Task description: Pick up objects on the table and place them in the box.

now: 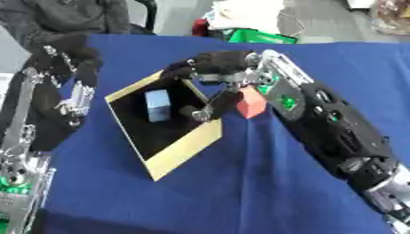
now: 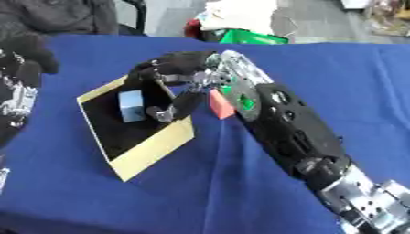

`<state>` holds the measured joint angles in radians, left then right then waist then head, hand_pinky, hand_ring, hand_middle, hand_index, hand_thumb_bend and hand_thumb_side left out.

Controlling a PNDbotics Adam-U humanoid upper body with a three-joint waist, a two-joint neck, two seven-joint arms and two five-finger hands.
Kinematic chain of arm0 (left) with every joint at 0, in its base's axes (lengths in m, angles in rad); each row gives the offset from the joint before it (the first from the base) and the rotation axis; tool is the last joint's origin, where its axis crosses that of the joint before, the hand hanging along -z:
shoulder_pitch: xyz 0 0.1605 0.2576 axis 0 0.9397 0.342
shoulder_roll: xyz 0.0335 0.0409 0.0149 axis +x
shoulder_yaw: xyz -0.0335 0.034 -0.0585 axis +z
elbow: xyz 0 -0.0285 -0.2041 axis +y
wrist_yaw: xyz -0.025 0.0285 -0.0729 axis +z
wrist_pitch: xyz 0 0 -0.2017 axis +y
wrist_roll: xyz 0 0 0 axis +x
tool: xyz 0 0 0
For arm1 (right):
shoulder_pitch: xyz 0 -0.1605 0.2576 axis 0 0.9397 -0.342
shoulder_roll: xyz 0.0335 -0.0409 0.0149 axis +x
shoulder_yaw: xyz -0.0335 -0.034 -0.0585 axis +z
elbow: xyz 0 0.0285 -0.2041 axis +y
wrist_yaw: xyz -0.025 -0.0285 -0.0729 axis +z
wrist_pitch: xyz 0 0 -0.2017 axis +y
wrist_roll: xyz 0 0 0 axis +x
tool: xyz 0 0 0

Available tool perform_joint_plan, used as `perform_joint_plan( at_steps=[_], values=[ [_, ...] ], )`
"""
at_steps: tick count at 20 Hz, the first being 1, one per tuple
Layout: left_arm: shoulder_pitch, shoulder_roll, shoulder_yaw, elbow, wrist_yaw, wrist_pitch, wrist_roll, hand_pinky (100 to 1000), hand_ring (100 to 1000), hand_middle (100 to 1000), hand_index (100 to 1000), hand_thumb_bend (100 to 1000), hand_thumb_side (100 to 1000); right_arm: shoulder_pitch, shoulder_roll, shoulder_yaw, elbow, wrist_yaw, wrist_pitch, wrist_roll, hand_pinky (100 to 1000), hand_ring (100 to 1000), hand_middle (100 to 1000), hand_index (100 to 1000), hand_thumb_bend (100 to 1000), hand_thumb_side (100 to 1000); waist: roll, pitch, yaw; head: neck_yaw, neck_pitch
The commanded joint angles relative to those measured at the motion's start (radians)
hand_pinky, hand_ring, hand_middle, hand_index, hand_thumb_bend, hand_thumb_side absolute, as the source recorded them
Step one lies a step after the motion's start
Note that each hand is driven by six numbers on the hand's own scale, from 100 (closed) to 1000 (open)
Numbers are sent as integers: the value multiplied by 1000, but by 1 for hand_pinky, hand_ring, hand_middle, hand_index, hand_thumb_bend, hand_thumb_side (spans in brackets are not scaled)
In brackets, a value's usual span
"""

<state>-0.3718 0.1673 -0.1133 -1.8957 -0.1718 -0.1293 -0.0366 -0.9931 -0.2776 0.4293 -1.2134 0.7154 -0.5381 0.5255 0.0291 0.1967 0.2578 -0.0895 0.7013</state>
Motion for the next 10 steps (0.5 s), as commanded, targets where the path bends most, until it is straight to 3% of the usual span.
perform_joint_plan(
  at_steps=[1, 7, 8, 9, 10],
  values=[
    [-7, 9, 6, -16, -1, -2, 0, 666, 645, 615, 807, 214, 526, -16, -52, -20, -46, -30, 18, -2, 854, 895, 905, 989, 302, 481, 0, -20, -11, 11, -4],
    [-4, 12, 11, -14, -8, -2, 5, 666, 645, 614, 807, 215, 529, 11, -126, -60, -32, -68, 63, 67, 857, 904, 908, 987, 279, 429, -8, -19, -34, 26, -12],
    [-3, 12, 12, -13, -9, -1, 5, 665, 645, 614, 807, 215, 530, 17, -137, -72, -21, -70, 72, 79, 857, 905, 906, 985, 244, 364, -8, -19, -36, 29, -14],
    [-3, 13, 13, -13, -10, -1, 6, 665, 645, 614, 807, 215, 529, 22, -146, -82, -9, -73, 79, 86, 856, 906, 905, 984, 265, 418, -9, -18, -38, 31, -15],
    [-3, 13, 13, -13, -10, -1, 7, 665, 645, 614, 807, 216, 530, 27, -155, -94, 6, -74, 88, 91, 857, 907, 905, 983, 265, 417, -9, -18, -40, 35, -15]
  ],
)
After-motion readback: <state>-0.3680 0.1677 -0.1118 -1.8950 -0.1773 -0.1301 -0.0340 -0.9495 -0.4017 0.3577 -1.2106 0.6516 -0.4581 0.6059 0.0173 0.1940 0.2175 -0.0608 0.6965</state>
